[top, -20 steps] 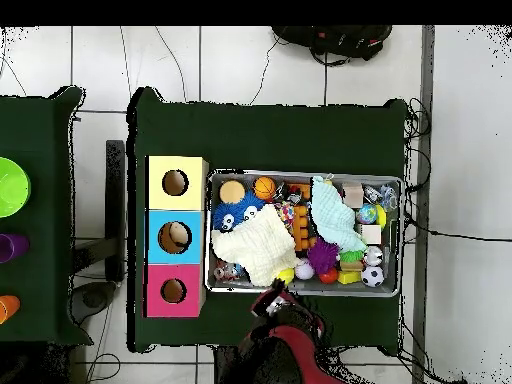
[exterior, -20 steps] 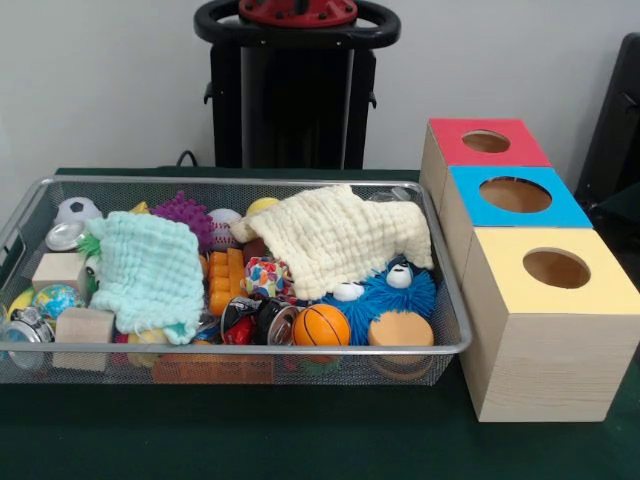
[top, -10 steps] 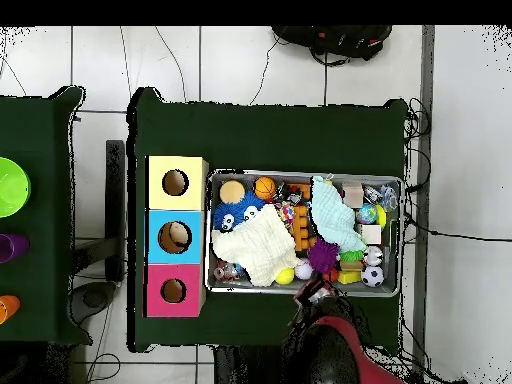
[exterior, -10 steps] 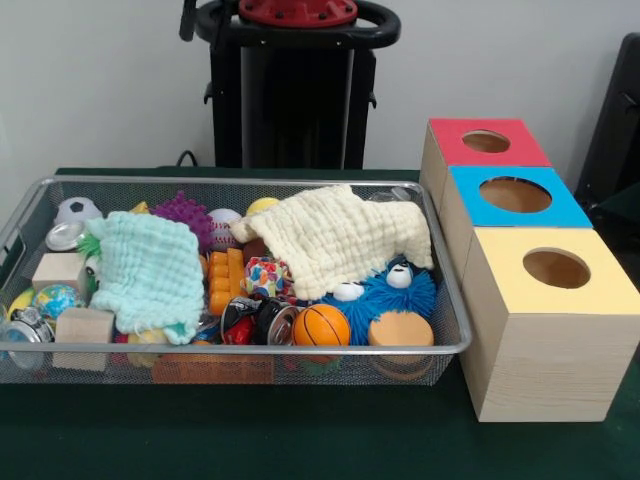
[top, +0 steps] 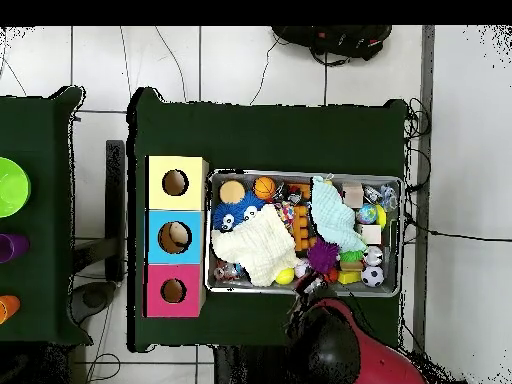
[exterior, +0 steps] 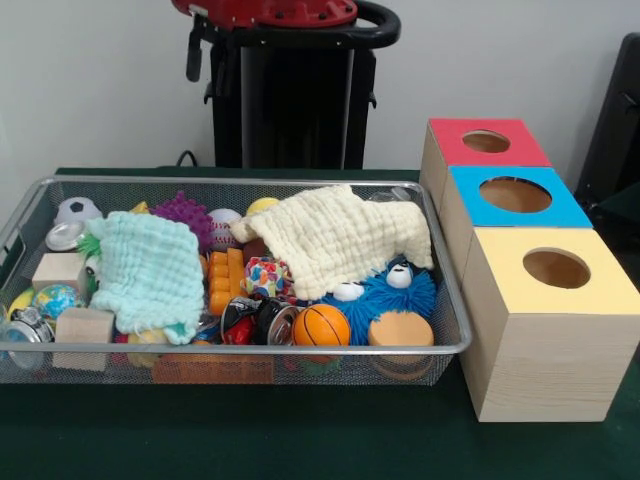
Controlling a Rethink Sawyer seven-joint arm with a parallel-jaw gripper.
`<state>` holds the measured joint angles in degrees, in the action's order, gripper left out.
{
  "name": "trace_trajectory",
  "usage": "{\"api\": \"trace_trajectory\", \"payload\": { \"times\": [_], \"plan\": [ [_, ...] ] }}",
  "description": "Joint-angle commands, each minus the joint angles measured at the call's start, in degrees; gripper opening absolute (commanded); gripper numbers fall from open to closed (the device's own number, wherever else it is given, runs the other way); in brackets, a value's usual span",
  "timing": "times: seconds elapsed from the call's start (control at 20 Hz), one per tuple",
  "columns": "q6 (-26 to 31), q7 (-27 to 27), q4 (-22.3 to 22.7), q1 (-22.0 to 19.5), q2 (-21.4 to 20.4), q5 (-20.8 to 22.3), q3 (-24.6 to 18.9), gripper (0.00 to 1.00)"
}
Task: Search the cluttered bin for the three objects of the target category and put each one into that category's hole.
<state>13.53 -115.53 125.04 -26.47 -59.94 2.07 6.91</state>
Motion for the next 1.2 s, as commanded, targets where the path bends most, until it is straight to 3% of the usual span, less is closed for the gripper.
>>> {"api": "trace_trajectory", "payload": {
  "times": [0.05,0.55,0.9,1.2],
  "plan": [
    [-2.58,-1.9,-5.17,0.26,8.55,3.04,-6.55,1.0],
    [-6.98,-3.4,-10.67,-0.62,18.83,1.78,-8.32,1.0],
    [-8.58,-4.4,-11.09,-0.56,19.99,1.46,-9.67,1.0],
    [-8.75,-7.34,-11.74,4.14,20.31,-0.66,-6.76,1.0]
  ]
}}
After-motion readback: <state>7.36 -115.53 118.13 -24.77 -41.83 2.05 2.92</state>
